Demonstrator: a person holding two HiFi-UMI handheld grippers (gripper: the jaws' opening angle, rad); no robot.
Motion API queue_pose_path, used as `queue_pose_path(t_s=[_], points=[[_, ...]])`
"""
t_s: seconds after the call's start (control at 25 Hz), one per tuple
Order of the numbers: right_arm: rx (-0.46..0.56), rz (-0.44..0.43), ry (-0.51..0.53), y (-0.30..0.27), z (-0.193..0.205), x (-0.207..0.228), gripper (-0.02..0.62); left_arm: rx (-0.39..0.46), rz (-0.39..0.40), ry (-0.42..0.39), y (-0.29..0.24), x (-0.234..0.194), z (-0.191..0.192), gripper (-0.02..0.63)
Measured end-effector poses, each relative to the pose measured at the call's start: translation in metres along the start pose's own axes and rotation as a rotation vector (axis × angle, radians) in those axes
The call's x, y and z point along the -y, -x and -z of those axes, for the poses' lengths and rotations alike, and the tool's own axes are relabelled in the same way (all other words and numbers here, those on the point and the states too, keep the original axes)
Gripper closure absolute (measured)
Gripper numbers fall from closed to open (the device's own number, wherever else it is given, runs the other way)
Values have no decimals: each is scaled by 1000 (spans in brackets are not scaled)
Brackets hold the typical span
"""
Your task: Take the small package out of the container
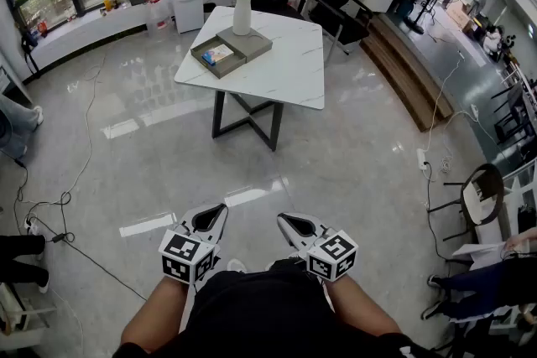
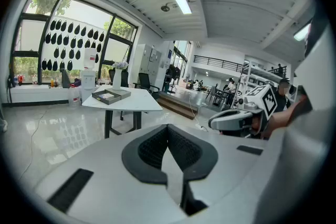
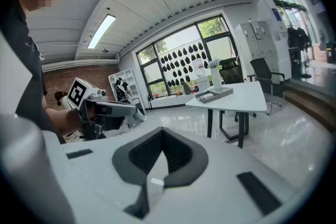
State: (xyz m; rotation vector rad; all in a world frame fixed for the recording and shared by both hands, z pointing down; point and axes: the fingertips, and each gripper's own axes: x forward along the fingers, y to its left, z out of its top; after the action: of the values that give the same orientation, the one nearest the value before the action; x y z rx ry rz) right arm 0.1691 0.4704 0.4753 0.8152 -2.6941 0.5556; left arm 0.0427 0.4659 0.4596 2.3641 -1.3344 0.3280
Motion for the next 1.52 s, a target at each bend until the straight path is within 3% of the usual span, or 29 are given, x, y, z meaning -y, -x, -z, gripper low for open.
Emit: queue_pose_path(t_s=[0.48,0.64,0.96,1.52], points=[[-13,-11,8,-4,-3,-11,597,18,0,14,10,-4,-1,603],[-72,3,-9,-12,4,-11,597,6,0,20,12,-6,3,603],[-42,1,-11,-20,-4,-11,597,-49,-23,59,12,-21,22,603],[-49,-3,-81,-61,-12,43,597,-89,-38,87,-34,-53,22,603]])
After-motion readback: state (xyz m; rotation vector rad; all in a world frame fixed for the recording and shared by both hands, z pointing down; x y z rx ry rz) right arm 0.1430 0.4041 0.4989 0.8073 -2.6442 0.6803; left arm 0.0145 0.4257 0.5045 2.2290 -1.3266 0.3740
